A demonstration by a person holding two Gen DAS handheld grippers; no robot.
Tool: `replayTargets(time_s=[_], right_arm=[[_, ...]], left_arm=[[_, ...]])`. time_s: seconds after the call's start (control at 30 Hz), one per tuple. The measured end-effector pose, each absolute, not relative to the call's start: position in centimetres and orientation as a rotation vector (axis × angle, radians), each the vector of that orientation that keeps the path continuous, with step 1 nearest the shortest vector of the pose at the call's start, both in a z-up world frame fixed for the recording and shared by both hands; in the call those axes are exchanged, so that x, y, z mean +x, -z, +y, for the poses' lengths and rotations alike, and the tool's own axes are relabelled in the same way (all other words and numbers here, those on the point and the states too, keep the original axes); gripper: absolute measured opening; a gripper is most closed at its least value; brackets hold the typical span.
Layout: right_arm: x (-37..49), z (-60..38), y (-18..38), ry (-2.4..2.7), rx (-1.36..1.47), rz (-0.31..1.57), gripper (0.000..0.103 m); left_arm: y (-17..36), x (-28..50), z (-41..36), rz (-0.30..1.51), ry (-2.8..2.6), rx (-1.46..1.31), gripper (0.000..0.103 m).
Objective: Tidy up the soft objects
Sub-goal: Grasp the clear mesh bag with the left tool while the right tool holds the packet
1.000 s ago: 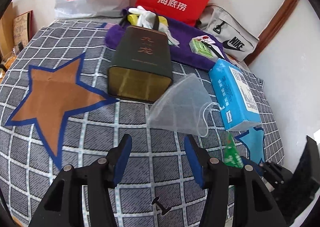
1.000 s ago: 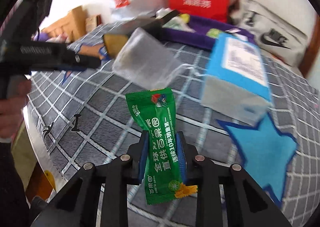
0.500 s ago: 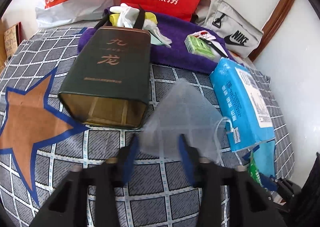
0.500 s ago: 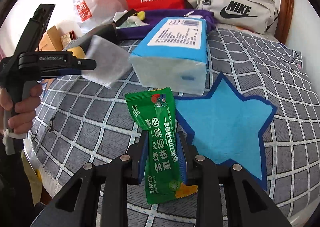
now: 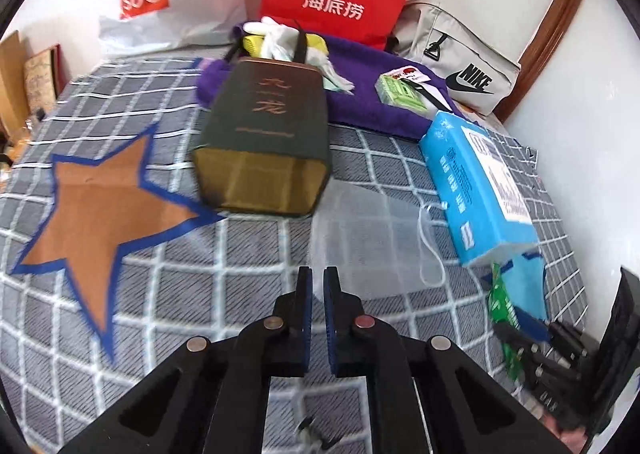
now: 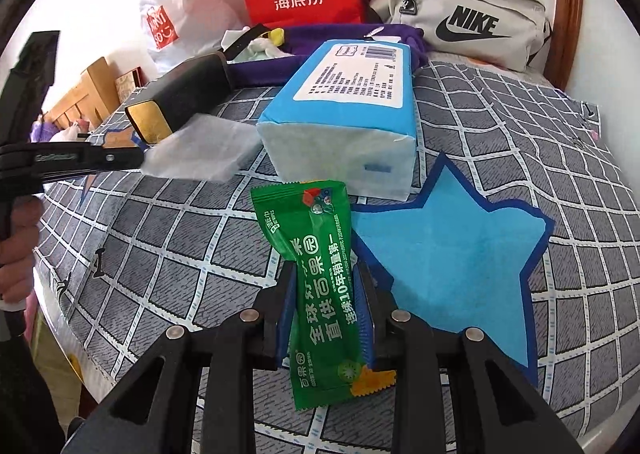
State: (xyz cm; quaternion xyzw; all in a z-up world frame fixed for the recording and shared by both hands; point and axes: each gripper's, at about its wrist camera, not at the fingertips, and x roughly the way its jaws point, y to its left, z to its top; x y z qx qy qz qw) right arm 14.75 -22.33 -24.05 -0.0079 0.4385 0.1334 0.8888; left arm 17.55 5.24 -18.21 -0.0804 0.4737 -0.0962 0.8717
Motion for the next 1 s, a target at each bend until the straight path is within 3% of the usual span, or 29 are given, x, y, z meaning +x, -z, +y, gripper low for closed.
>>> replayTargets(time_s=[0.27,0.33,0.4,0.53,0.6,0.73,0.87,1.0], right_arm=[[14.0,-22.5,24.2,-0.288,0.002,0.91,0.028],[14.1,-22.5,24.1,-0.287,0.005,0.91,0.028],[14.0,-22.5,24.1,-0.285,0.002,0.91,0.028],[13.6,-22.8,24.0,-0.284,0.005,0.912,0.028],[13.5,-23.0,24.1,-0.285,0.02,0.913,0.028],[13.6,-23.2,24.2,-0.299,0.026,0.906,0.028],[13.9,-23.6,24.4,-0.324,0.042,0.905,0.029],[14.2,-23.8,24.5,-0.342,0.056,0.895,0.029]], left_arm=[[17.8,15.2,8.3,0.987,0.155,-0.204,0.007],[17.6,16.1,7.5,0.976,0.186,-0.226,0.016],[17.6,17.0,6.4,0.971,0.201,-0.222,0.044],[17.9,18.8,3.6,0.946,0.212,-0.199,0.048],[18.2,19.7,2.6,0.955,0.217,-0.197,0.056],[19.6,21.5,0.4,1.003,0.203,-0.176,0.058],[20.7,21.9,-1.5,1.01,0.222,-0.127,0.079],[21.3,21.8,-3.6,1.006,0.177,0.007,0.082]])
